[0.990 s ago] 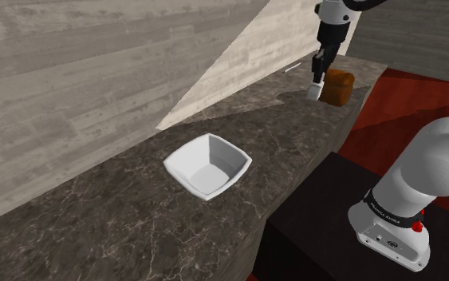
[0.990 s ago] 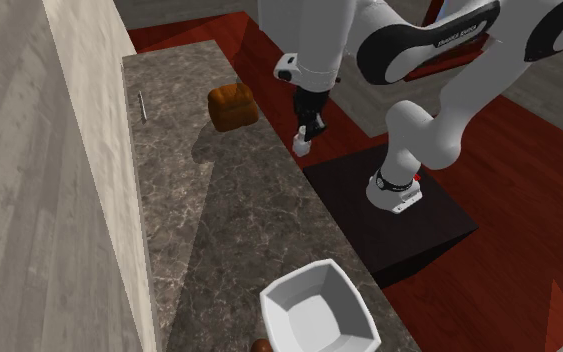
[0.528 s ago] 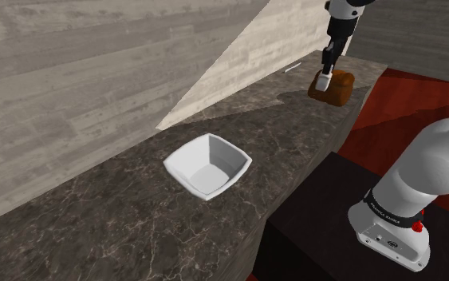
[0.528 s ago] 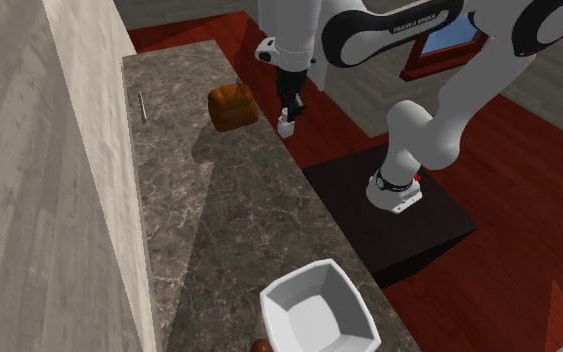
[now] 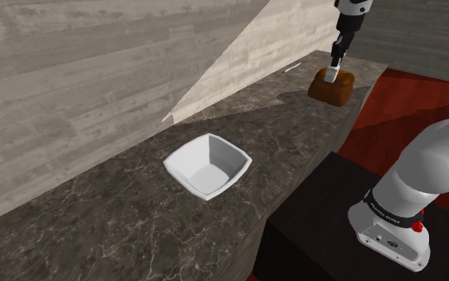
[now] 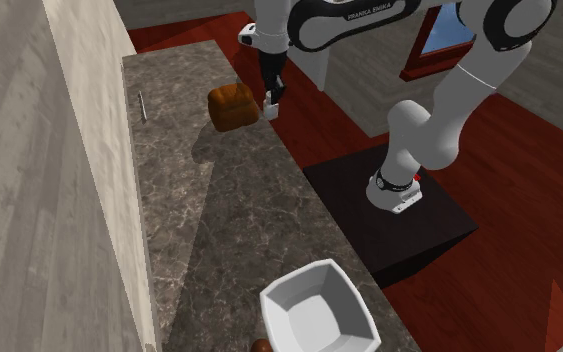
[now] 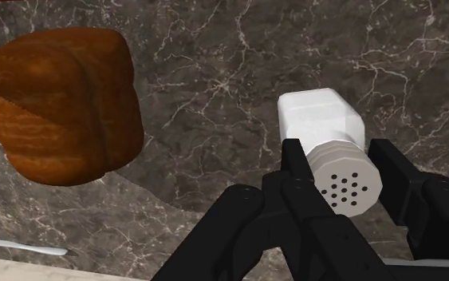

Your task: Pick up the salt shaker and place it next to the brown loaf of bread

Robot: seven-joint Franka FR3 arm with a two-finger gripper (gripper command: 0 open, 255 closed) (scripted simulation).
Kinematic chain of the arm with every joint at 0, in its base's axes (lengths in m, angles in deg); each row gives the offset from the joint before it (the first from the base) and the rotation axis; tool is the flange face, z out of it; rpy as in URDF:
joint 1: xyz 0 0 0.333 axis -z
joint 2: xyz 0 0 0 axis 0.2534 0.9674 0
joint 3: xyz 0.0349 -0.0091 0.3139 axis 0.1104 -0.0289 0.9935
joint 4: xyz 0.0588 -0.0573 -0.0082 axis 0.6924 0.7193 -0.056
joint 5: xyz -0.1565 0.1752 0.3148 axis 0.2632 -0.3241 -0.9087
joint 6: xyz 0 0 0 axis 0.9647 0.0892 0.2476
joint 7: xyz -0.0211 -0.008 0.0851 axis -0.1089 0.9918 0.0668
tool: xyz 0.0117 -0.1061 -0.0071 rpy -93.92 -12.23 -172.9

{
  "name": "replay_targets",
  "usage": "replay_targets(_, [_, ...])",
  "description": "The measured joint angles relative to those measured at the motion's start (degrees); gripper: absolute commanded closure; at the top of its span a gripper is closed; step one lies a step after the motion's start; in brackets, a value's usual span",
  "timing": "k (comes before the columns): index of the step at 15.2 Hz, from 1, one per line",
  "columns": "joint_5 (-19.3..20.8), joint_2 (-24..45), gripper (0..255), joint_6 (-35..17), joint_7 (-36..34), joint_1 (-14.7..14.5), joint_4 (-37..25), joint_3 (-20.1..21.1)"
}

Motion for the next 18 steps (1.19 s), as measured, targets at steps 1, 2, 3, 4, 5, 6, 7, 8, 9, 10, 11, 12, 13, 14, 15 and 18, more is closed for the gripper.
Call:
replay_targets(1, [-0.3,1.73,255,-0.18,1.54,0.15,-1.76,-1.16])
replay_targets(2, [-0.65,3.38,255,-0.42,2.97,0.29,-3.34,-2.23])
replay_targets(3, [-1.03,4.85,255,-0.4,4.57,0.5,-5.02,-3.35])
replay_targets(4, [-1.48,6.28,255,-0.29,6.14,0.72,-6.73,-4.4])
replay_targets(5, [-2.05,7.92,255,-0.54,7.79,0.96,-8.27,-5.56])
replay_targets(6, [-2.76,9.7,255,-0.44,9.59,1.24,-10.25,-6.75])
replay_targets(7, [-3.61,11.65,255,-0.8,11.37,1.52,-11.94,-7.92])
replay_targets(8, [-4.7,13.95,255,-1.48,13.05,1.77,-13.54,-9.03])
replay_targets(9, [-5.84,16.12,255,-1.66,14.85,2.14,-15.43,-10.09])
replay_targets(10, [-7.09,18.27,255,-1.54,16.58,2.54,-17.6,-11.0])
replay_targets(11, [-8.1,19.9,255,-1.28,18.08,2.99,-19.35,-11.72])
replay_targets(12, [-9.53,22.15,255,-1.06,20.01,3.69,-21.64,-12.63])
replay_targets(13, [-11.0,24.37,255,-0.76,21.88,4.45,-23.9,-13.4])
replay_targets(14, [-12.89,27.18,255,-0.61,24.13,5.6,-26.51,-14.25])
replay_targets(15, [-13.94,28.77,255,-0.47,25.16,6.15,-27.96,-14.5])
replay_targets(18, [-14.74,29.96,255,-2.27,25.82,6.52,-27.15,-14.55])
